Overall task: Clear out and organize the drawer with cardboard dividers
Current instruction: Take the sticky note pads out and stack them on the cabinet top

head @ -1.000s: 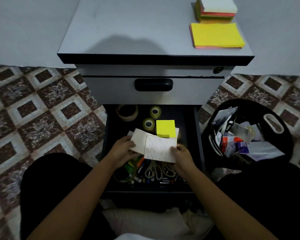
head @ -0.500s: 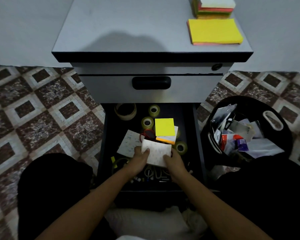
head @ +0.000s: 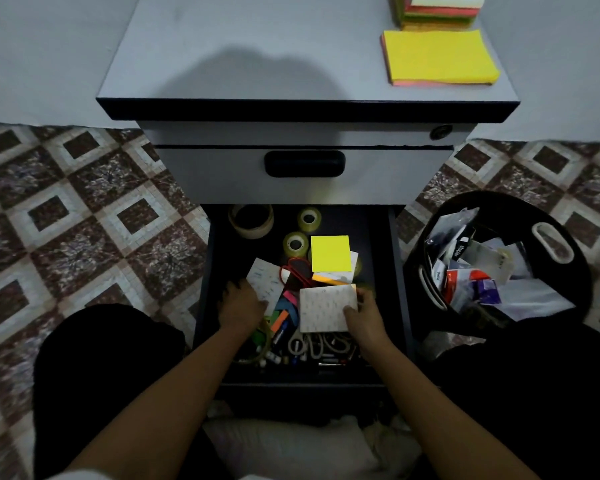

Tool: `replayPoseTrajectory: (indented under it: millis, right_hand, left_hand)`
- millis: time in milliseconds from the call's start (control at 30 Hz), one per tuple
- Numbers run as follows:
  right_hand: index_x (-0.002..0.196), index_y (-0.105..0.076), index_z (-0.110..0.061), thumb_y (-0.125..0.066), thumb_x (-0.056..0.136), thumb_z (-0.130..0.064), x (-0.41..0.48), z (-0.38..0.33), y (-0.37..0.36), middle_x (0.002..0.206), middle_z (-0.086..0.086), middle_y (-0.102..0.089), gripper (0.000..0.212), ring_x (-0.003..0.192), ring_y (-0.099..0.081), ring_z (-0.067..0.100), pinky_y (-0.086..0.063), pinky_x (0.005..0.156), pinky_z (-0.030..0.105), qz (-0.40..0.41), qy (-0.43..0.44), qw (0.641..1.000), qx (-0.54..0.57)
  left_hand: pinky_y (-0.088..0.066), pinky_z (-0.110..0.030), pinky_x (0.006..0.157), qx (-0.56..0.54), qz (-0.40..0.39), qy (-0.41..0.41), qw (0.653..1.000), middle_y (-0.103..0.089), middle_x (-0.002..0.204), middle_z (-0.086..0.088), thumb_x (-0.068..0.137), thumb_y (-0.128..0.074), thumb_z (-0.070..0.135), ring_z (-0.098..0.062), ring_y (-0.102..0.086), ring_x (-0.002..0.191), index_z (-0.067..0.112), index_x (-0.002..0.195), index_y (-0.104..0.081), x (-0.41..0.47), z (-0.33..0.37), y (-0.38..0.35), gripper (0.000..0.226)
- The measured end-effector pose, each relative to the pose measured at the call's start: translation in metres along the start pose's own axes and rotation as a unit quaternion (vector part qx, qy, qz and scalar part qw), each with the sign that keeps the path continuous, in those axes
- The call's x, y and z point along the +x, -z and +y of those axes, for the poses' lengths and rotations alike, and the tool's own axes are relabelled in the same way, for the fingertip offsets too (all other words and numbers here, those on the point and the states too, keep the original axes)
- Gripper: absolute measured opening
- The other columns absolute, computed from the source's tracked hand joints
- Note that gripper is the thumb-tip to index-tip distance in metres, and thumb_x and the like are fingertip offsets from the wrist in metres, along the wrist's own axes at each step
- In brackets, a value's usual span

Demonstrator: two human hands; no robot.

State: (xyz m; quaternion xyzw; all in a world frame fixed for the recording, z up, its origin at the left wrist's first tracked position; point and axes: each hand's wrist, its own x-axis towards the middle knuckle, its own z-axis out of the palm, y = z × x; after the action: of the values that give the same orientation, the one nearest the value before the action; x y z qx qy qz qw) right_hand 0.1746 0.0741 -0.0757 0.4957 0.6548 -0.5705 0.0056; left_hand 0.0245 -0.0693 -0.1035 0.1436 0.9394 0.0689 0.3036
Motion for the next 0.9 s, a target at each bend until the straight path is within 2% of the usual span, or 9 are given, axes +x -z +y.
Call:
replayPoseTrajectory:
  millis: [200,333,433,500,567,633,767,833,900]
  right_hand:
    - [0.127,-0.038,-0.003,-0.041,0.095,0.0,-0.002,-0.005,-0.001,0.109,0.009,-0.047,0.032,0.095,-0.047,0.021,-0.04,0.074,0.031,-0.007,0.006,1.0,0.001]
    - [0.126,-0.039,-0.003,-0.04,0.094,0.001,-0.005,-0.008,-0.001,0.106,0.009,-0.05,0.032,0.092,-0.049,0.021,-0.04,0.066,0.027,-0.008,0.037,0.999,0.003]
    - [0.124,-0.04,-0.005,-0.038,0.093,0.002,-0.008,-0.013,0.0,0.092,0.001,-0.052,0.032,0.081,-0.052,0.019,-0.039,0.057,0.024,-0.018,0.069,0.997,0.013]
    - [0.127,-0.039,-0.005,-0.038,0.094,0.002,-0.009,-0.02,0.002,0.094,0.006,-0.053,0.034,0.074,-0.051,0.012,-0.039,0.055,0.018,-0.017,0.092,0.995,0.022]
    - [0.129,-0.04,-0.005,-0.039,0.094,0.003,-0.01,-0.029,0.005,0.1,0.013,-0.055,0.036,0.076,-0.05,0.011,-0.04,0.056,0.015,-0.014,0.104,0.993,0.046]
    - [0.126,-0.042,-0.009,-0.039,0.095,0.003,-0.014,-0.039,0.01,0.099,0.002,-0.056,0.034,0.079,-0.053,0.005,-0.043,0.059,0.009,-0.028,0.115,0.988,0.095]
    - [0.119,-0.046,-0.022,-0.042,0.096,-0.002,-0.017,-0.054,0.015,0.102,-0.006,-0.058,0.031,0.089,-0.059,0.009,-0.05,0.079,0.03,-0.058,0.12,0.979,0.156]
    - [0.119,-0.048,-0.021,-0.043,0.095,-0.002,-0.017,-0.059,0.015,0.108,0.0,-0.058,0.03,0.094,-0.059,0.015,-0.051,0.081,0.034,-0.059,0.118,0.977,0.169]
    - [0.118,-0.048,-0.02,-0.043,0.095,-0.002,-0.018,-0.065,0.014,0.104,0.0,-0.059,0.029,0.094,-0.059,0.018,-0.051,0.079,0.033,-0.061,0.117,0.977,0.169]
  left_hand:
    - [-0.033,-0.045,0.104,-0.069,0.019,0.006,0.997,-0.028,0.142,-0.027,0.086,-0.066,0.026,-0.042,-0.031,0.129,-0.004,0.135,-0.031,0.004,0.0,0.004,0.067]
    - [-0.04,-0.037,0.083,-0.168,0.045,-0.046,0.984,-0.042,0.128,-0.026,0.091,-0.055,0.007,-0.041,-0.048,0.11,-0.006,0.123,-0.045,0.001,0.002,0.02,0.036]
    - [-0.039,-0.03,0.074,-0.228,0.048,-0.066,0.97,-0.055,0.118,-0.02,0.093,-0.053,0.009,-0.032,-0.054,0.096,-0.002,0.124,-0.052,-0.004,0.005,0.04,0.032]
    - [-0.04,-0.03,0.078,-0.28,0.054,-0.061,0.957,-0.058,0.117,-0.016,0.093,-0.056,0.015,-0.031,-0.056,0.102,0.0,0.124,-0.055,-0.01,0.009,0.052,0.034]
    - [-0.044,-0.031,0.08,-0.352,0.059,-0.051,0.933,-0.061,0.114,-0.016,0.092,-0.059,0.016,-0.031,-0.058,0.103,0.0,0.119,-0.059,-0.017,0.01,0.06,0.032]
    - [-0.051,-0.035,0.077,-0.44,0.045,-0.029,0.896,-0.064,0.106,-0.016,0.09,-0.061,0.016,-0.029,-0.062,0.092,0.0,0.114,-0.062,-0.024,0.011,0.067,0.029]
    - [-0.054,-0.03,0.066,-0.548,0.012,-0.025,0.836,-0.065,0.086,-0.007,0.09,-0.061,0.014,-0.019,-0.063,0.074,0.003,0.098,-0.064,-0.039,0.019,0.071,0.014]
    - [-0.055,-0.027,0.063,-0.6,-0.037,-0.038,0.798,-0.065,0.088,-0.007,0.094,-0.054,0.013,-0.018,-0.063,0.075,0.008,0.092,-0.062,-0.047,0.024,0.071,0.01]
    - [-0.055,-0.033,0.07,-0.641,-0.107,-0.048,0.759,-0.065,0.096,-0.01,0.098,-0.045,0.019,-0.022,-0.064,0.083,0.01,0.095,-0.061,-0.051,0.028,0.069,0.018]
